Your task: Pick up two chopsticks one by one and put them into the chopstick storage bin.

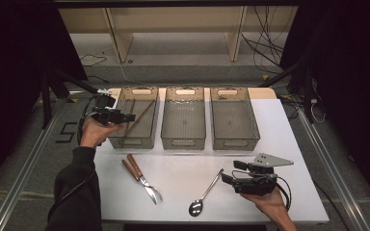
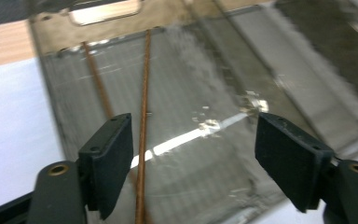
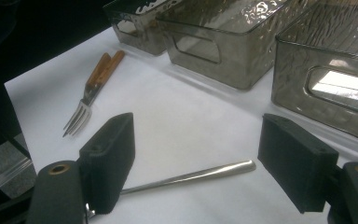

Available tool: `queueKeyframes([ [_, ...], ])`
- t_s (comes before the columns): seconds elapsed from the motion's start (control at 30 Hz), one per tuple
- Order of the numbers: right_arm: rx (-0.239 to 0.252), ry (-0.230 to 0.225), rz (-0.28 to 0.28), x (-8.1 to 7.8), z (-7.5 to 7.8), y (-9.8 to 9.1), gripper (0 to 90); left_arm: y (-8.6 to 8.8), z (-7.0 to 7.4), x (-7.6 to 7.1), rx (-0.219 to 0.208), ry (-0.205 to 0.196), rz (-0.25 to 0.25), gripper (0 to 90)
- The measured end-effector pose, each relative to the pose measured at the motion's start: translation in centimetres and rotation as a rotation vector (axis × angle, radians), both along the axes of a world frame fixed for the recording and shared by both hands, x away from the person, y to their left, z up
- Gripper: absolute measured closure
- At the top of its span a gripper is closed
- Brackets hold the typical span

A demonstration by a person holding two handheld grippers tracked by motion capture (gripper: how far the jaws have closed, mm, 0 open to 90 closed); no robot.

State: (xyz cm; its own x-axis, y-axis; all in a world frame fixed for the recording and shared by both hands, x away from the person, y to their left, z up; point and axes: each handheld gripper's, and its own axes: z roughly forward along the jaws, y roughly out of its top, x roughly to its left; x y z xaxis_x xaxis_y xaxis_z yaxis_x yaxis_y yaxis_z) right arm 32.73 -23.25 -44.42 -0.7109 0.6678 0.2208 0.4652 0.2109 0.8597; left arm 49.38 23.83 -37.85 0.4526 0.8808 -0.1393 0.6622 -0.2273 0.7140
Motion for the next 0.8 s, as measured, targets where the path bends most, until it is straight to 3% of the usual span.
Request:
queueKeyframes([
  [0.3,0.001,-0.004,-0.002,-0.1,0.1,0.0,27.7,-1.4,-0.5,-4.3,-0.038,-0.031,-0.083,22.4],
  [0.4,-0.003,-0.007,0.002,-0.1,0.1,0.3,27.7,-2.0,-0.6,-5.2,0.0,-0.045,-0.095,21.3],
  [0.63,-0.014,-0.008,0.023,-0.3,0.1,1.3,27.7,-3.4,-1.1,-7.1,-0.031,-0.065,-0.149,19.4],
  [0.8,-0.032,-0.012,0.021,-0.4,0.0,1.5,27.7,-4.2,-1.6,-8.1,-0.02,-0.055,-0.171,18.5],
])
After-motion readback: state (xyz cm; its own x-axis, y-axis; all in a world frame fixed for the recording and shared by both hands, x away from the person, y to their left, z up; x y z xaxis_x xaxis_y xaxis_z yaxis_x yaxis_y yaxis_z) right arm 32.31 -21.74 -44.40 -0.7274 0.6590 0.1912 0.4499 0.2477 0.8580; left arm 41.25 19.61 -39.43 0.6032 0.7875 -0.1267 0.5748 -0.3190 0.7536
